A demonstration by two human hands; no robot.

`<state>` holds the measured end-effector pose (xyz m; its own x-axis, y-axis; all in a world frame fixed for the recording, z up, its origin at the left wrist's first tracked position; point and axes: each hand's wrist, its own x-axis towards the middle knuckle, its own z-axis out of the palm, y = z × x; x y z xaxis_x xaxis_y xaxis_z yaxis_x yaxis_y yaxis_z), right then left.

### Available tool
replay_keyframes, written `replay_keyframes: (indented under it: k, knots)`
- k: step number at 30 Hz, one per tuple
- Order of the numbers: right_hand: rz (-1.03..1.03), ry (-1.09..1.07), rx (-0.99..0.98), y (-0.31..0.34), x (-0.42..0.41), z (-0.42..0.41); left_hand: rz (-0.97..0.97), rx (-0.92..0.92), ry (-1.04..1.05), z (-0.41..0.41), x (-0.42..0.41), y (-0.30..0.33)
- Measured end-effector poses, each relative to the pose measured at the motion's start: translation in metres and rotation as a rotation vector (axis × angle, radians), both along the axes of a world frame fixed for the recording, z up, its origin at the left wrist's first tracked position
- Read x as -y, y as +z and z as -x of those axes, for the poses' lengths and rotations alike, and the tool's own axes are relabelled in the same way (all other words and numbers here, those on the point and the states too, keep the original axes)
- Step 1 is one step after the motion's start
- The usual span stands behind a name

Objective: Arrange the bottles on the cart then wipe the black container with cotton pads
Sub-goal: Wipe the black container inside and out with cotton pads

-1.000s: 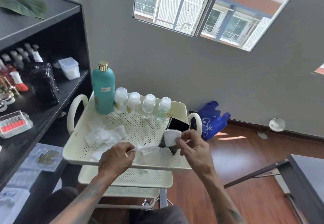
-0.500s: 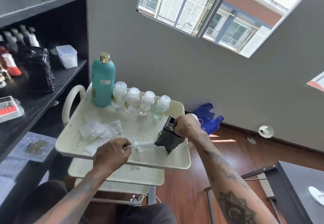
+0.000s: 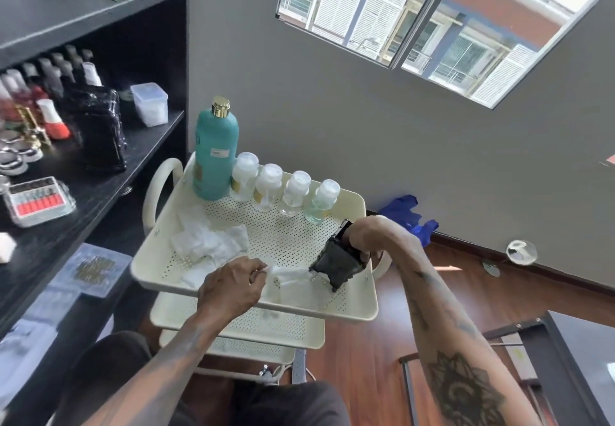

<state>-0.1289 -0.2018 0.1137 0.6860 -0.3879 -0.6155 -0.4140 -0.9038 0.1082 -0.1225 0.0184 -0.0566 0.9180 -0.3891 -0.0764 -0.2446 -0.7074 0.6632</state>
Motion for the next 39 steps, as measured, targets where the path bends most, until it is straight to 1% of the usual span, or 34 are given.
replay_keyframes:
  k: [3, 4, 8, 9, 12, 14, 16, 19, 21, 24, 25, 27, 28, 29, 30, 32, 34, 35, 36, 37, 39]
  knots:
    - [-0.181, -0.133, 0.448, -0.003, 0.03, 0.041, 0.068, -0.009, 0.031, -0.003, 0.0, 0.002]
    - [-0.205, -0.14, 0.51, -0.01, 0.037, 0.053, 0.085, -0.01, 0.046, -0.003, 0.0, 0.002]
    - [-0.391, -0.211, 0.539, -0.054, 0.041, 0.07, 0.15, -0.058, 0.088, -0.003, -0.002, 0.001]
    - [-0.414, -0.229, 0.568, -0.063, 0.039, 0.07, 0.218, -0.095, 0.117, -0.003, -0.004, 0.002]
    - [-0.411, -0.247, 0.721, -0.075, 0.037, 0.071, 0.526, -0.266, 0.232, -0.007, -0.008, 0.019]
    - [-0.419, -0.24, 0.732, -0.076, 0.038, 0.073, 0.672, -0.315, 0.278, -0.009, -0.005, 0.04]
    - [-0.434, -0.204, 0.746, -0.078, 0.04, 0.075, 0.751, -0.304, 0.248, -0.012, 0.007, 0.068]
    - [-0.451, -0.121, 0.771, -0.08, 0.04, 0.077, 0.767, -0.216, 0.118, -0.015, 0.035, 0.108]
    - [-0.442, -0.095, 0.788, -0.083, 0.039, 0.078, 0.692, -0.084, 0.0, -0.015, 0.055, 0.126]
    - [-0.448, -0.061, 0.836, -0.087, 0.035, 0.082, 0.465, 0.202, -0.24, -0.013, 0.079, 0.134]
    - [-0.441, -0.048, 0.846, -0.088, 0.032, 0.082, 0.37, 0.325, -0.325, -0.014, 0.083, 0.13]
    - [-0.424, -0.041, 0.869, -0.09, 0.032, 0.085, 0.106, 0.598, -0.488, -0.01, 0.095, 0.121]
    - [-0.418, -0.037, 0.881, -0.09, 0.032, 0.086, -0.015, 0.703, -0.545, -0.008, 0.099, 0.115]
    - [-0.414, -0.039, 0.888, -0.09, 0.032, 0.086, -0.122, 0.775, -0.614, -0.007, 0.103, 0.11]
    - [-0.411, -0.04, 0.888, -0.09, 0.033, 0.085, -0.231, 0.793, -0.673, -0.007, 0.107, 0.108]
    - [-0.411, -0.041, 0.884, -0.09, 0.035, 0.084, -0.42, 0.709, -0.696, -0.003, 0.119, 0.115]
    - [-0.433, -0.048, 0.893, -0.092, 0.036, 0.084, -0.611, 0.502, -0.68, 0.0, 0.133, 0.129]
    - [-0.445, -0.049, 0.902, -0.093, 0.036, 0.085, -0.657, 0.398, -0.669, 0.001, 0.14, 0.136]
    - [-0.451, -0.048, 0.911, -0.094, 0.036, 0.086, -0.664, 0.296, -0.66, 0.001, 0.146, 0.142]
    - [-0.451, -0.047, 0.914, -0.095, 0.036, 0.086, -0.669, 0.214, -0.66, -0.001, 0.151, 0.144]
    - [-0.448, -0.042, 0.907, -0.096, 0.036, 0.087, -0.758, 0.072, -0.684, -0.01, 0.159, 0.144]
